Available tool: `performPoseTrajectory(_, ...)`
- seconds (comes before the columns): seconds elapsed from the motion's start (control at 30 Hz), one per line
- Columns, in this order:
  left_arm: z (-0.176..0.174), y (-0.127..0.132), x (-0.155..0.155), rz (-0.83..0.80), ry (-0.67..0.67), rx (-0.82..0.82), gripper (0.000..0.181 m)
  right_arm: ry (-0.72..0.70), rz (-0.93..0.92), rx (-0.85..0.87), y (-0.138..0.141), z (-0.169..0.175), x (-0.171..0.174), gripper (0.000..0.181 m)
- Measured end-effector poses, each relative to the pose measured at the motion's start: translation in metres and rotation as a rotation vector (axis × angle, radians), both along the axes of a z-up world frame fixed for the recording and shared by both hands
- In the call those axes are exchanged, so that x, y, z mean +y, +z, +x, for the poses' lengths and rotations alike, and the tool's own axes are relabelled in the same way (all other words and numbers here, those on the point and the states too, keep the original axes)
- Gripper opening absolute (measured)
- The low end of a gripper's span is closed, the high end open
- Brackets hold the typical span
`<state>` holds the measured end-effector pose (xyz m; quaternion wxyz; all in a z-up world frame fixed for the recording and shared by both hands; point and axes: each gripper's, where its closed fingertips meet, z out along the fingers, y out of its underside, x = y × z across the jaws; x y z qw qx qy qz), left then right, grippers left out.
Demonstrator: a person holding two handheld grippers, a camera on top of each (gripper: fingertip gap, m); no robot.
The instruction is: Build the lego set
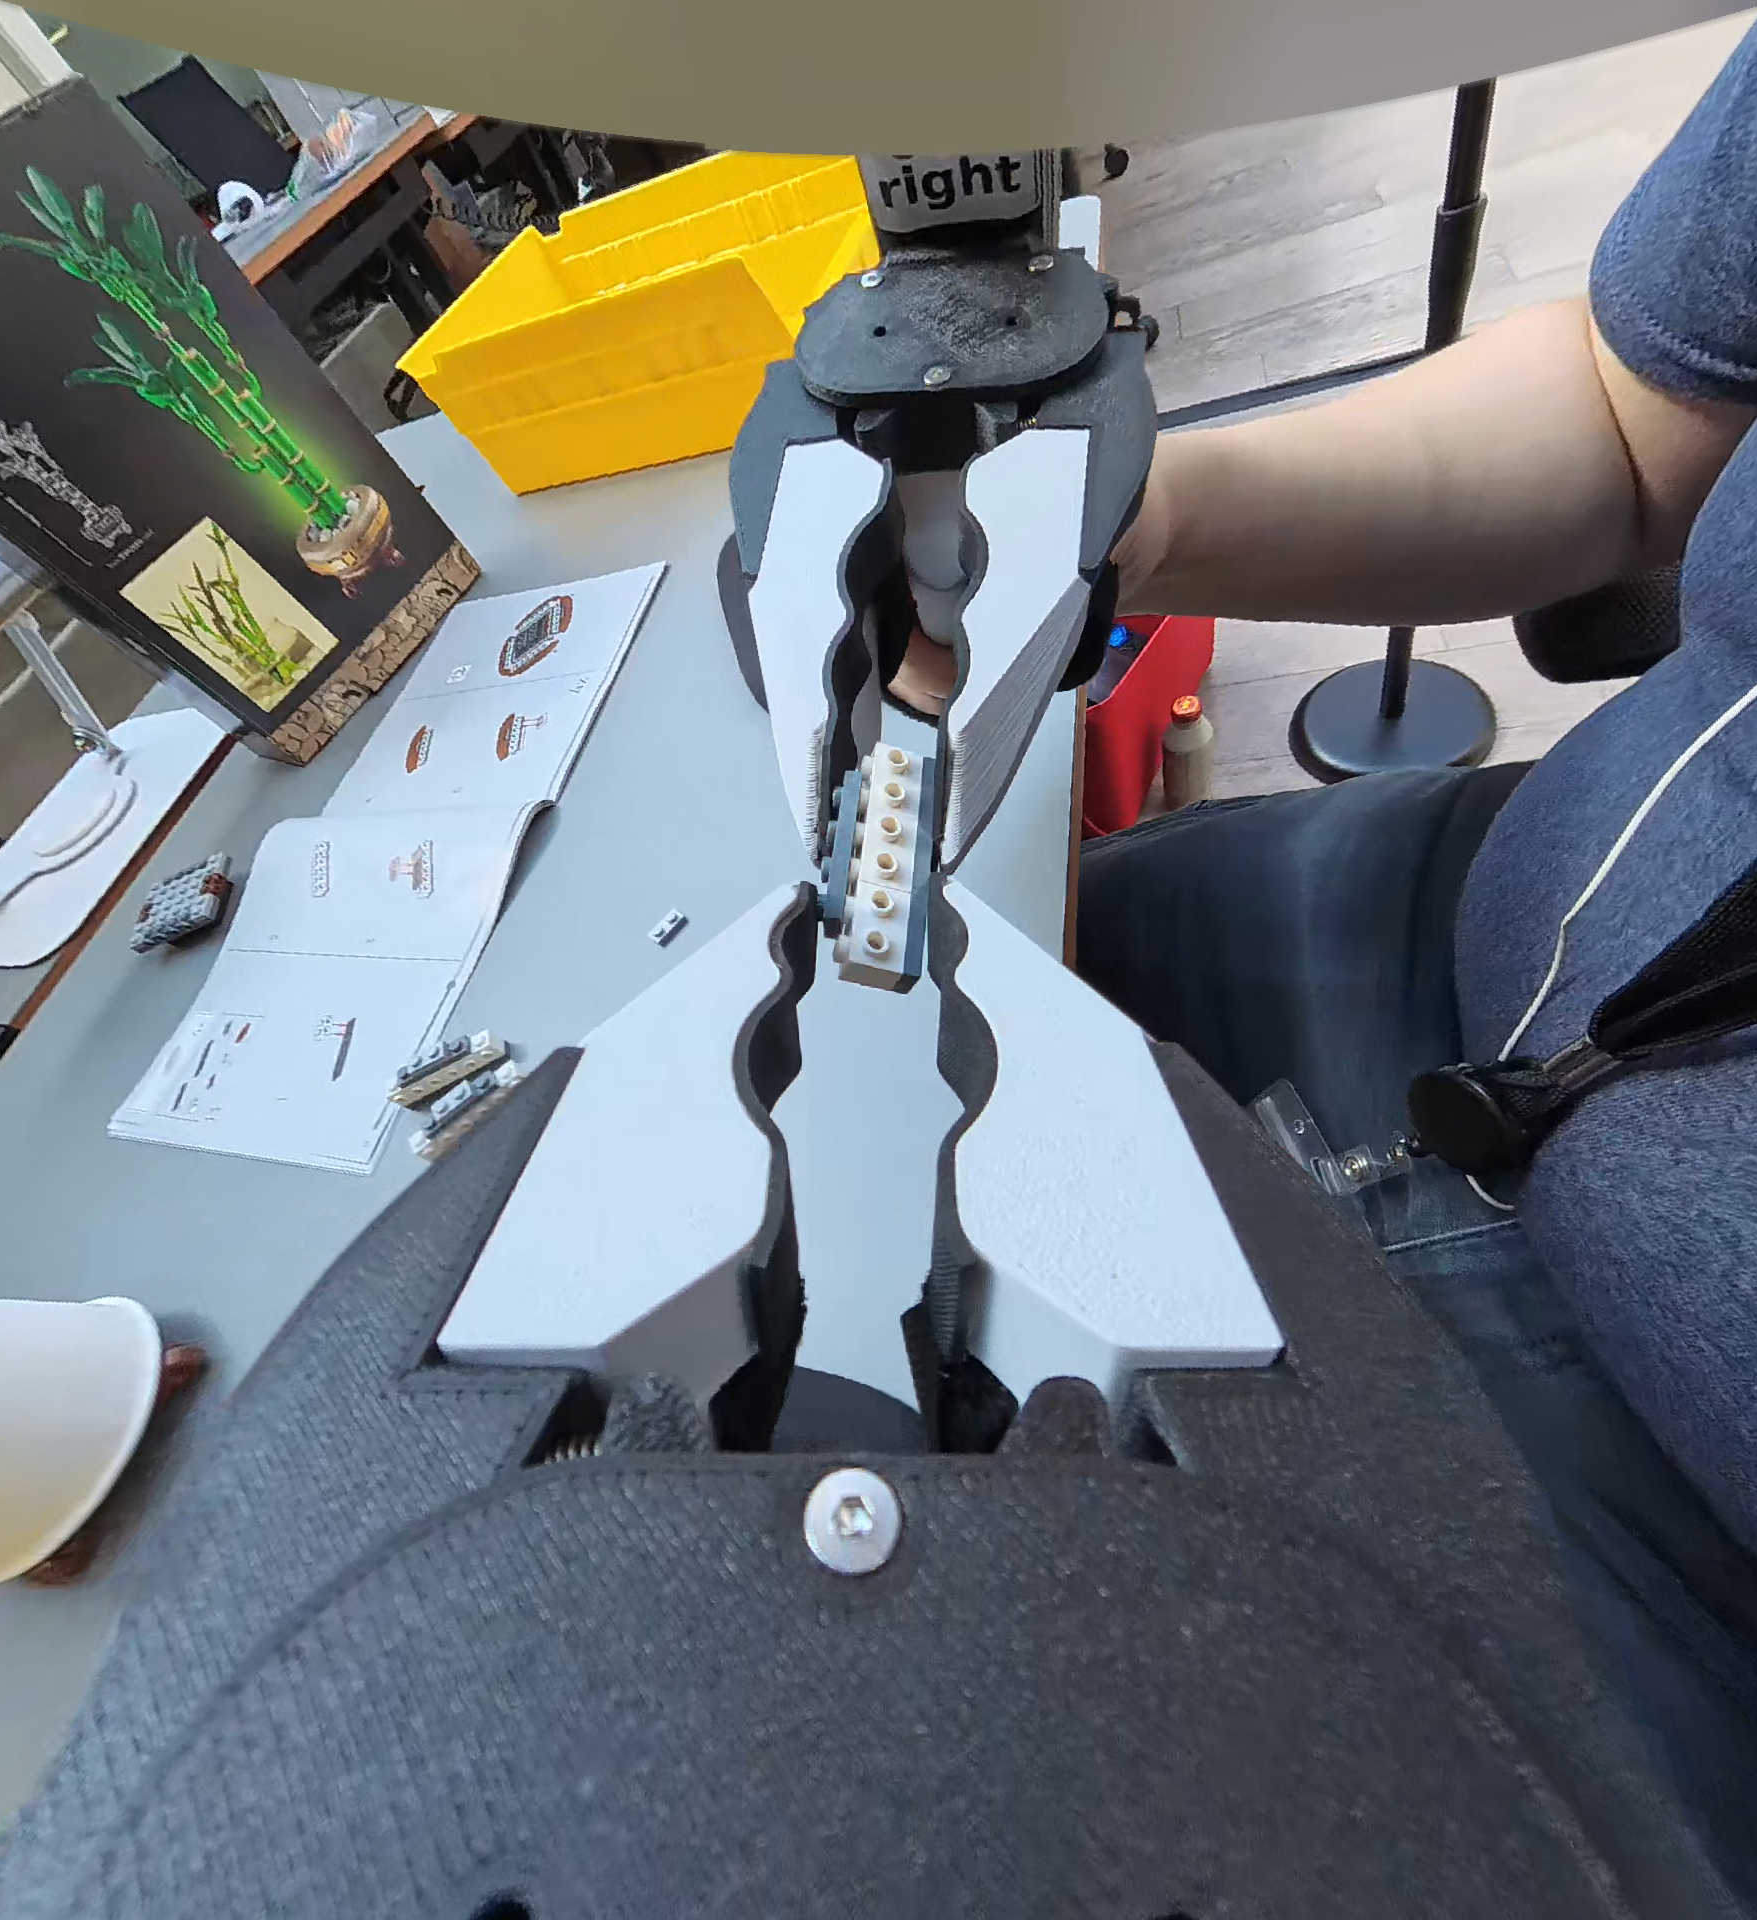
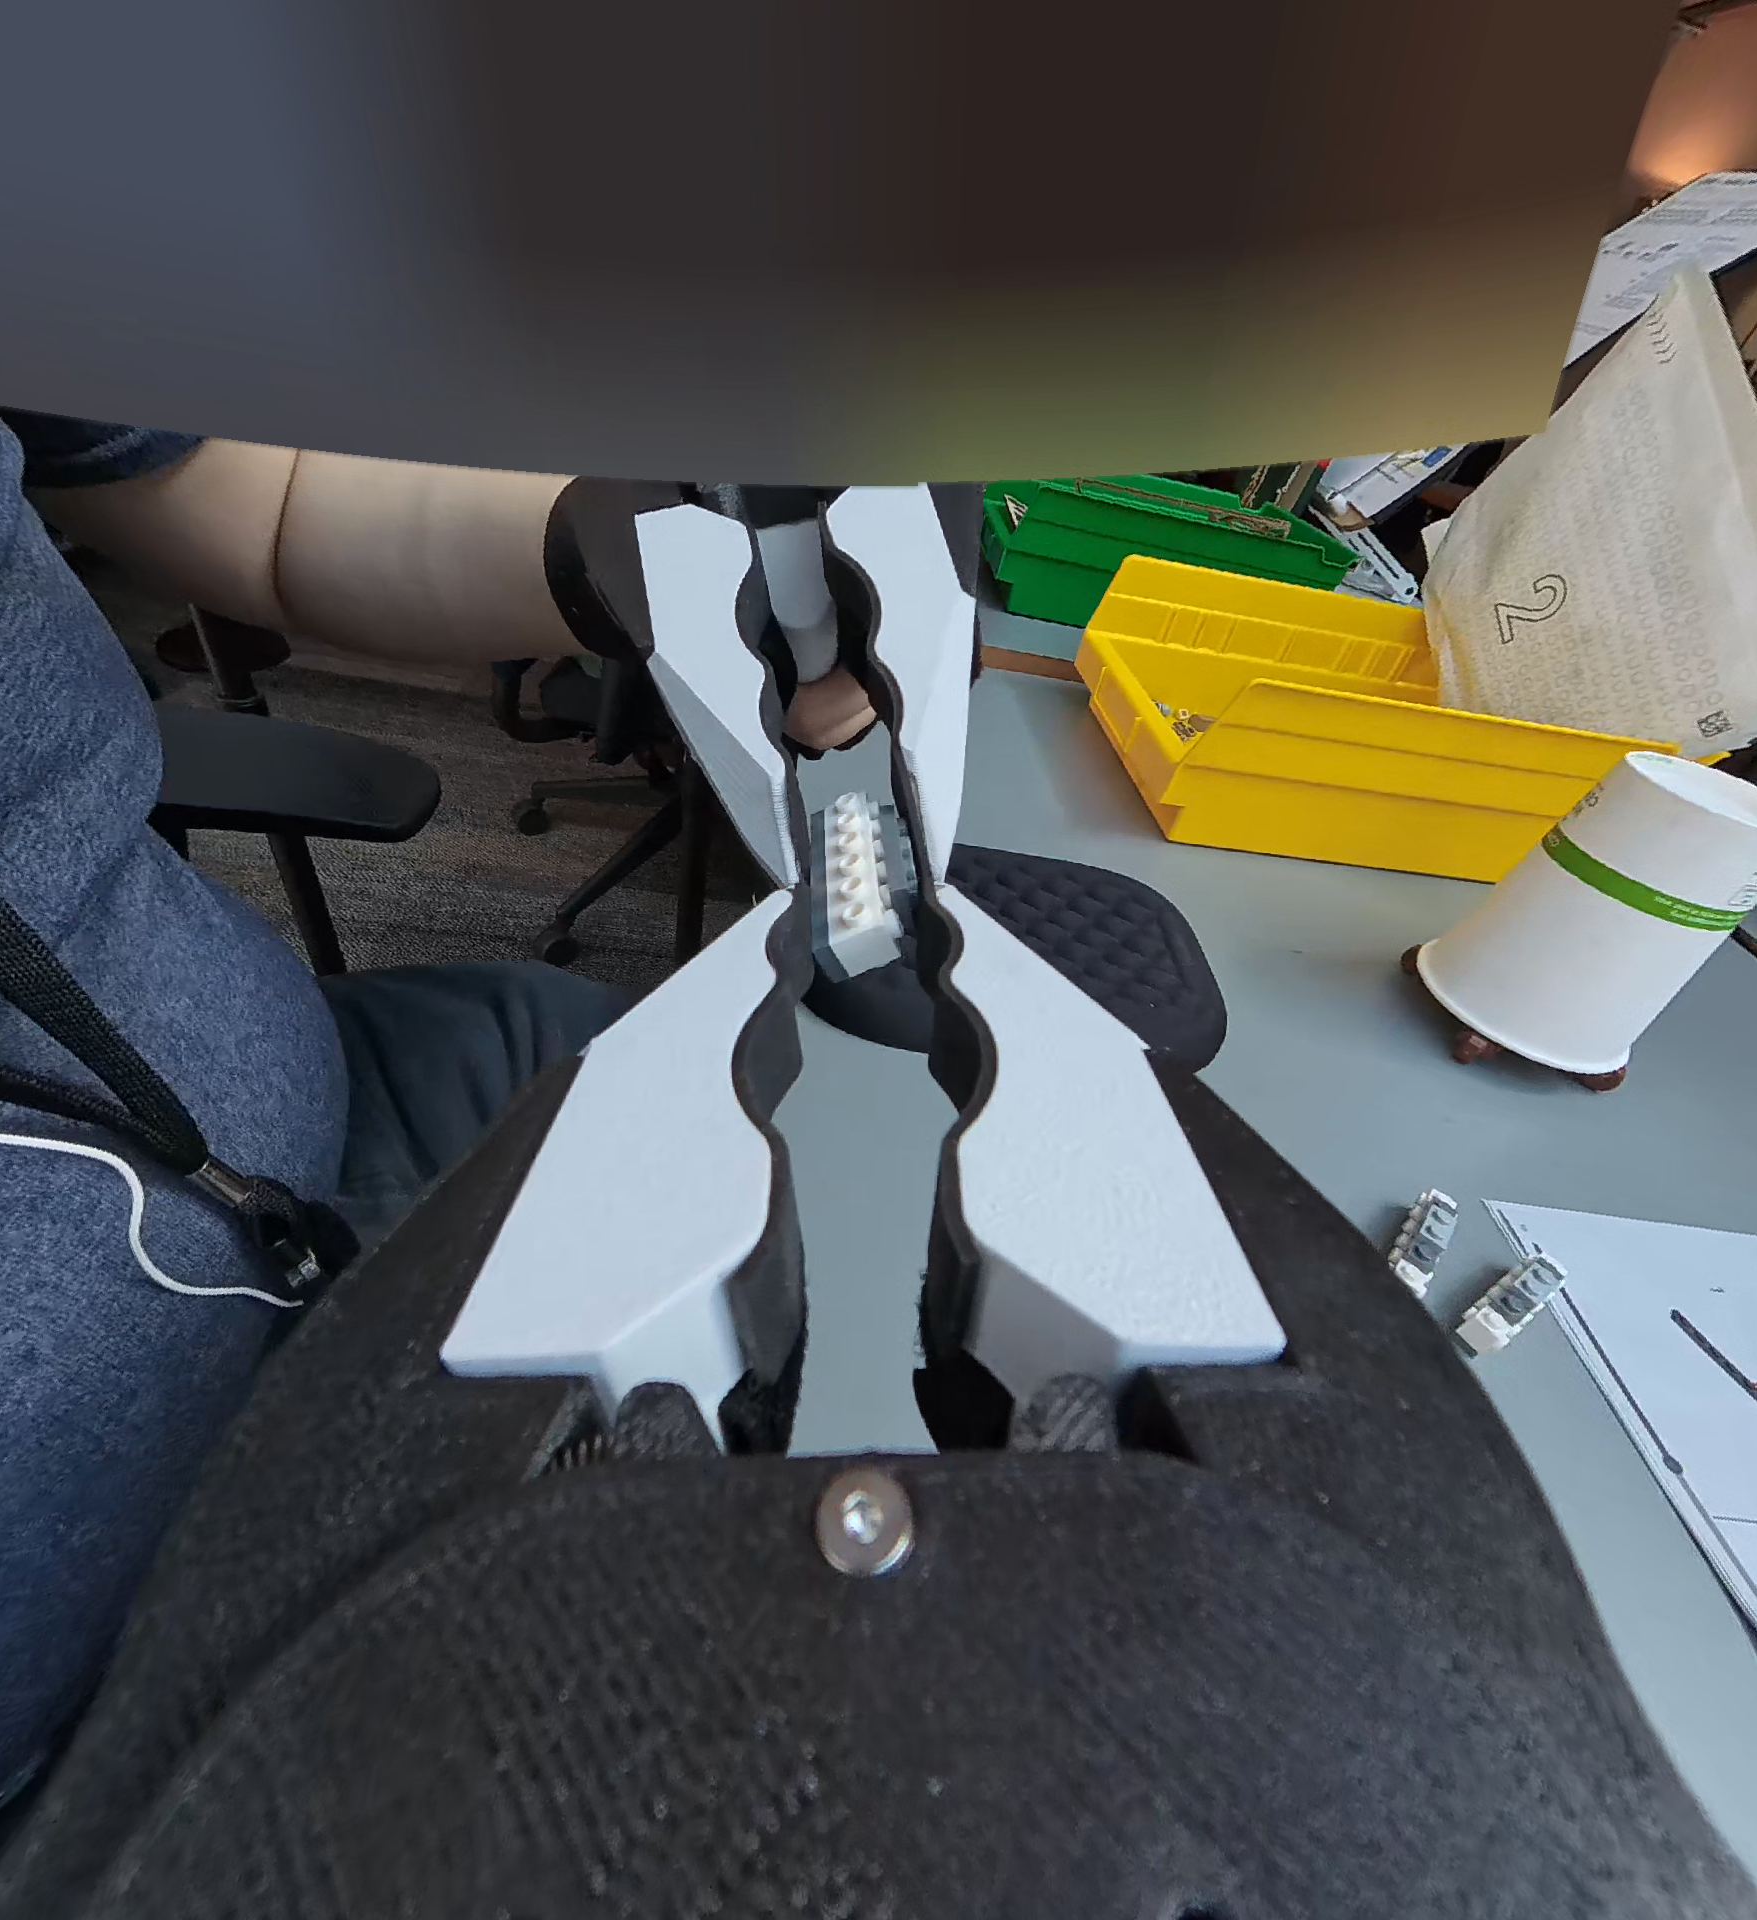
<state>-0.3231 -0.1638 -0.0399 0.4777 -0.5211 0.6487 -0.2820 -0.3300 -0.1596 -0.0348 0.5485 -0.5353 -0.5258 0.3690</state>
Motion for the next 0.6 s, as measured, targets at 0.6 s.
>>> performPoseTrajectory(0.6,0.0086,-0.0026,0.0003,-0.037,-0.048,-0.022,0.018,0.065,-0.211,0.050,-0.0059,0.0082,0.0020,0.019)
